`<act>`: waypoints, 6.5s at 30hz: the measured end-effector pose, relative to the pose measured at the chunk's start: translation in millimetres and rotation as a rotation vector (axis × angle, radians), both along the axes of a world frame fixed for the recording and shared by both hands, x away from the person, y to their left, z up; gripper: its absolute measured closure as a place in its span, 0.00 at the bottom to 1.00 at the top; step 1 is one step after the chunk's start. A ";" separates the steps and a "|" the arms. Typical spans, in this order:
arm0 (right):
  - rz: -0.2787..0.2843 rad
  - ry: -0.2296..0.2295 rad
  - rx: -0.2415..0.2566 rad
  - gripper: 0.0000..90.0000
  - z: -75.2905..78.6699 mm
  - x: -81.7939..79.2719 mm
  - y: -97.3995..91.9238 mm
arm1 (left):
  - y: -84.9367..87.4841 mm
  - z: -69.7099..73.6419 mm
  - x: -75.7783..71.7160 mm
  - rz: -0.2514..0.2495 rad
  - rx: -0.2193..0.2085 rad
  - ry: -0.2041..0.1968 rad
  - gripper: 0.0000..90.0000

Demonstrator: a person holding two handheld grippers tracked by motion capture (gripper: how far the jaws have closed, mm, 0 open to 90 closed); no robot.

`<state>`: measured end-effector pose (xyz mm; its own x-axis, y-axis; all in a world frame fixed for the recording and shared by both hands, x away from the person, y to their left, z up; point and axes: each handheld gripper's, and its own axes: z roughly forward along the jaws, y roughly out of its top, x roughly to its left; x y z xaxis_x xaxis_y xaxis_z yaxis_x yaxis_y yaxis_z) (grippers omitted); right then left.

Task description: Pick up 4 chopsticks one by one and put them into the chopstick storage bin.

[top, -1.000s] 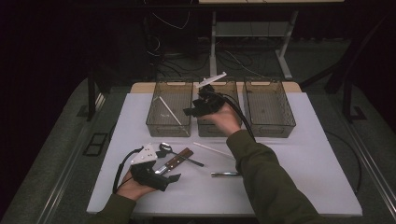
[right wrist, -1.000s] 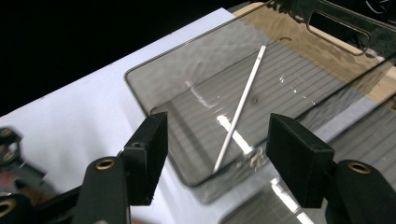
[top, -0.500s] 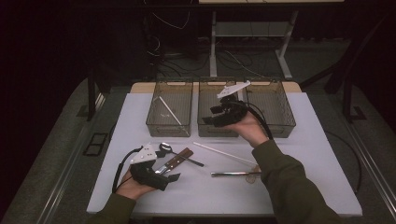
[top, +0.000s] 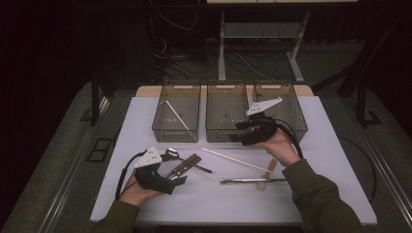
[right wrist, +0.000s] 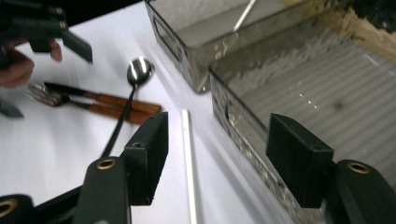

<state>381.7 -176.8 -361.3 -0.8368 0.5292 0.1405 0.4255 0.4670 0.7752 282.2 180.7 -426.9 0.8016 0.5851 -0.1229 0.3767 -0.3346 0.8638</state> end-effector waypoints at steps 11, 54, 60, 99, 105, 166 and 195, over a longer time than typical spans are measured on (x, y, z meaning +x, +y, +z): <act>0.004 0.047 -0.064 0.44 -23.6 -17.4 -28.2 | 0.8 -0.8 1.5 -0.013 0.006 0.026 0.00; 0.146 0.128 -0.439 0.86 -66.9 -32.7 -18.5 | -2.2 -2.0 -6.9 -0.026 0.029 0.021 0.00; 0.144 0.112 -0.456 0.90 -67.0 -33.2 -18.0 | -2.5 -2.0 -6.8 -0.025 0.026 0.022 0.00; 0.145 0.110 -0.309 0.96 -53.6 -31.8 -34.2 | -3.2 -1.7 -7.2 -0.031 0.028 0.018 0.00; 0.140 0.110 -0.249 0.96 -47.8 -32.8 -36.7 | -3.3 -1.9 -6.9 -0.032 0.030 0.016 0.00; -0.073 0.112 -0.164 0.95 19.7 50.8 96.7 | -4.7 -1.2 -7.6 -0.038 -0.012 0.020 0.00; -0.231 0.166 -0.286 0.95 7.8 120.4 160.9 | -5.2 1.2 -6.8 -0.063 -0.036 0.016 0.00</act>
<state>502.1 -15.9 -353.5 -0.6698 0.7378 0.0836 0.6531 0.5318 0.5391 275.4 175.5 -425.7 0.8343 0.5288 -0.1563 0.3698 -0.3264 0.8699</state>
